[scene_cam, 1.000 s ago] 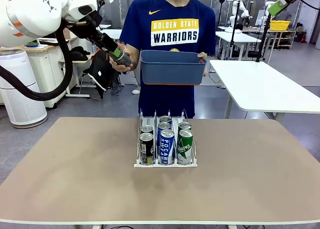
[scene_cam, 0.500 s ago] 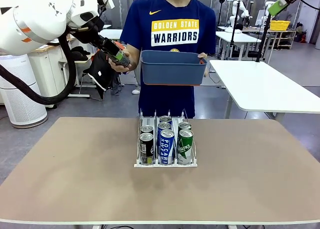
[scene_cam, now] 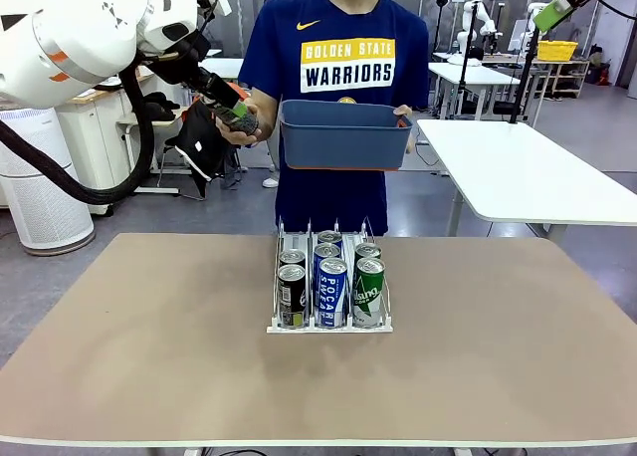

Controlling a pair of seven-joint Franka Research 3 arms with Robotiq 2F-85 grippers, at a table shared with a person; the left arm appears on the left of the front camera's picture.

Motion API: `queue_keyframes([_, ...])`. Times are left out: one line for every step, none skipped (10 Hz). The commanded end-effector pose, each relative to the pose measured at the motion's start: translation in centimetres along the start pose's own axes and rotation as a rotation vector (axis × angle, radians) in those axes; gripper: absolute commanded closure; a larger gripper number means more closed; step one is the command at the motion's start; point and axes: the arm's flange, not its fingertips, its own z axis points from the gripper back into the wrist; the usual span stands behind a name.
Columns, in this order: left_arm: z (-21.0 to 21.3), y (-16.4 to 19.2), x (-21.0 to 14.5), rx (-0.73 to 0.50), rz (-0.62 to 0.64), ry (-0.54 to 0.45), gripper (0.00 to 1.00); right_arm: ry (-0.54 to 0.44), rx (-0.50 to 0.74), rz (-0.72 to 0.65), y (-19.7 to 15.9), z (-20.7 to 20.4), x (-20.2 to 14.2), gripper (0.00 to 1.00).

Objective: Fill the beverage cans into the dispenser.
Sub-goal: Pick up the Pepsi coke handed by the human.

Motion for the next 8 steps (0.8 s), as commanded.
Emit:
queue_keyframes([0.1,0.4,-0.2,-0.043,-0.027,-0.004,0.0,0.0,0.001,0.0,0.0,-0.1,0.0,0.0])
queue_keyframes([0.0,0.0,0.0,0.0,0.0,0.0,0.0,0.0,0.001,0.0,0.0,-0.1,0.0,0.0])
queue_keyframes([0.0,0.0,0.0,0.0,0.0,0.0,0.0,0.0,0.001,0.0,0.0,-0.1,0.0,0.0])
queue_keyframes([0.0,0.0,0.0,0.0,0.0,0.0,0.0,0.0,0.001,0.0,0.0,-0.1,0.0,0.0])
queue_keyframes([0.0,0.0,0.0,0.0,0.0,0.0,0.0,0.0,0.001,0.0,0.0,-0.1,0.0,0.0])
queue_keyframes([0.0,-0.2,0.2,-0.004,-0.004,0.002,0.0,0.0,0.001,0.0,0.0,-0.1,0.0,0.0])
queue_keyframes([0.2,-0.5,0.3,0.009,0.001,0.045,0.6,0.0,0.001,0.0,0.0,-0.1,0.0,0.0])
queue_keyframes([0.3,-0.7,0.3,0.012,-0.005,0.049,0.6,0.0,0.001,0.0,0.0,-0.1,0.0,0.0])
